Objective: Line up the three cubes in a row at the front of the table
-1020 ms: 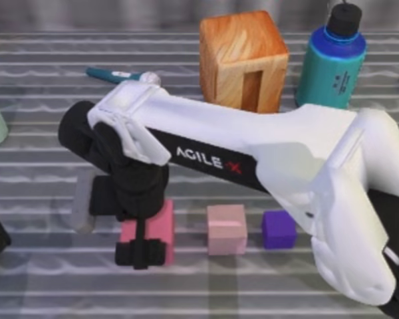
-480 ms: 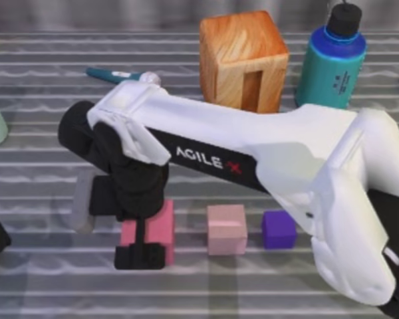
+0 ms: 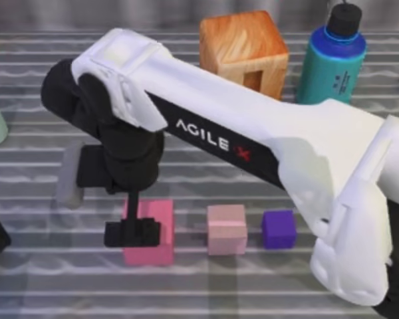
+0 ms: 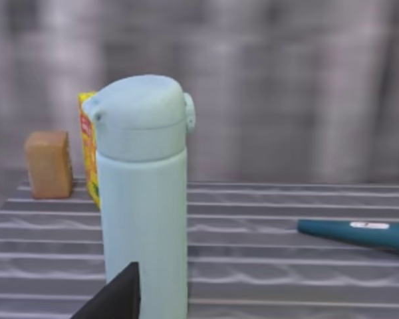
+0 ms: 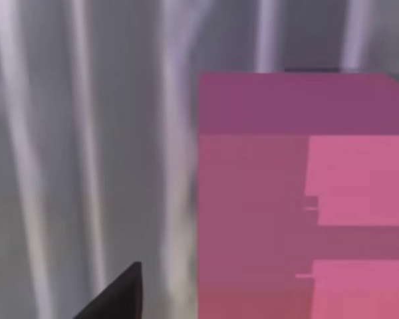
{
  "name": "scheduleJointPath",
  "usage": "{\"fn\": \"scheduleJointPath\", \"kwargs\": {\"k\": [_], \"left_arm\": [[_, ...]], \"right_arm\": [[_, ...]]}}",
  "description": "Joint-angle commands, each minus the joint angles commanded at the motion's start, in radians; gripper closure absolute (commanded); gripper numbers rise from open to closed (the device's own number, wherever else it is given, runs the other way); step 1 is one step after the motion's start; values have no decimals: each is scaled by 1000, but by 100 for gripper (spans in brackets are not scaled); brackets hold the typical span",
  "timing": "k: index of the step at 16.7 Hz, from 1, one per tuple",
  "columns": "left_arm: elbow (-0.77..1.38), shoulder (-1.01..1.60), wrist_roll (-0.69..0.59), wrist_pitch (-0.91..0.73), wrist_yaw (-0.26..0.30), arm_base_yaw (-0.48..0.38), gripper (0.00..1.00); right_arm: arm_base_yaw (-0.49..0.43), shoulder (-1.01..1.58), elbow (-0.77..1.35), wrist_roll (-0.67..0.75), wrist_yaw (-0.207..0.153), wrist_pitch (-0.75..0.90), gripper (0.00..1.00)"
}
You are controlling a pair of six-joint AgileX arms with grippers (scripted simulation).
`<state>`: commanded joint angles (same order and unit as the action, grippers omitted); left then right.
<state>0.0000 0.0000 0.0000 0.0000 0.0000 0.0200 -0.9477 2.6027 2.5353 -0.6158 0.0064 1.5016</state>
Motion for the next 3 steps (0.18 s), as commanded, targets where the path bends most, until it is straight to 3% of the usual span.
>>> {"fn": "scheduleJointPath", "kwargs": {"k": [3], "left_arm": [[0, 0, 0, 0, 0, 0, 0]], "right_arm": [[0, 0, 32, 0, 0, 31, 0]]}}
